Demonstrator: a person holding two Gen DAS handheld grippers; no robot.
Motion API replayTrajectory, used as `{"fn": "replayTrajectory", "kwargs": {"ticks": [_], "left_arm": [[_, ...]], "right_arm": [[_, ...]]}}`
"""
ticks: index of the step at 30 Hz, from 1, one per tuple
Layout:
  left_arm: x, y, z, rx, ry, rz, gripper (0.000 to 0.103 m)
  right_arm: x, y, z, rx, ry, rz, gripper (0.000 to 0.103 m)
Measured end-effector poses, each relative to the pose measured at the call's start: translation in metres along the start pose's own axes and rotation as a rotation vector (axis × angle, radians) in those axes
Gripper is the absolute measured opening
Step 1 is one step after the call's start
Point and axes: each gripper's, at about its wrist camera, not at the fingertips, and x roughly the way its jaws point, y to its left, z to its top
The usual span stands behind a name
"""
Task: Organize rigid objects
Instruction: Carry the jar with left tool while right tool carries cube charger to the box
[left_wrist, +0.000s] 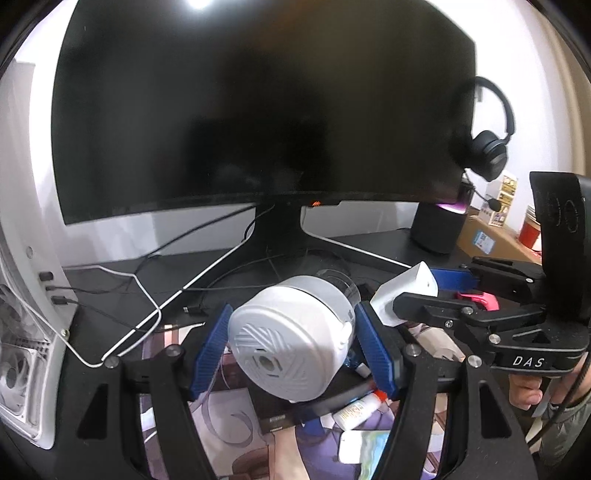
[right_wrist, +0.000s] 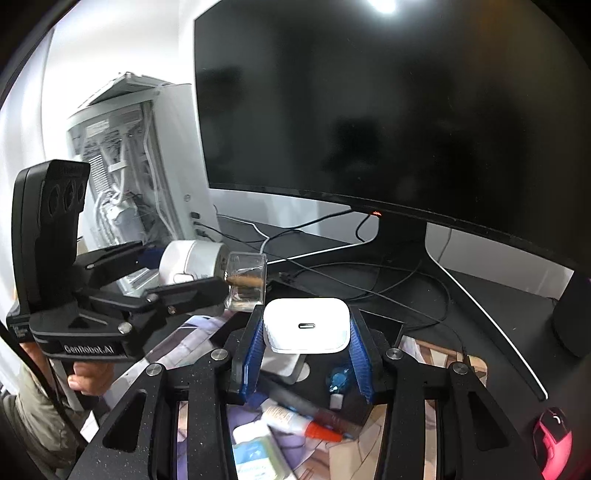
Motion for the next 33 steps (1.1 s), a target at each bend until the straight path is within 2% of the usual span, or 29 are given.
{"fn": "replayTrajectory", "kwargs": {"ticks": [11,25,29,33], "left_arm": [[0.038,0.007,-0.004,-0.023,0.054,0.002,0.068],[0.051,0.008,-0.009,-0.015,0.066,0.037,0.068],[0.038,-0.001,-0.009,-0.002,0.040,-0.009,0.068],[0.039,-0.010,-0.012,0.020,0.068,-0.046,0.068]], "right_arm": [[0.040,-0.024,-0.005,0.050,0.059,-0.025,0.042],[0.071,-0.034,-0.014,0.074,0.112,-0.024,0.042],[0.074,-0.035,-0.016,0.076,0.119,-0.021,0.042],[0.071,-0.037,-0.017,0.080,0.114,-0.026,0.042]]}}
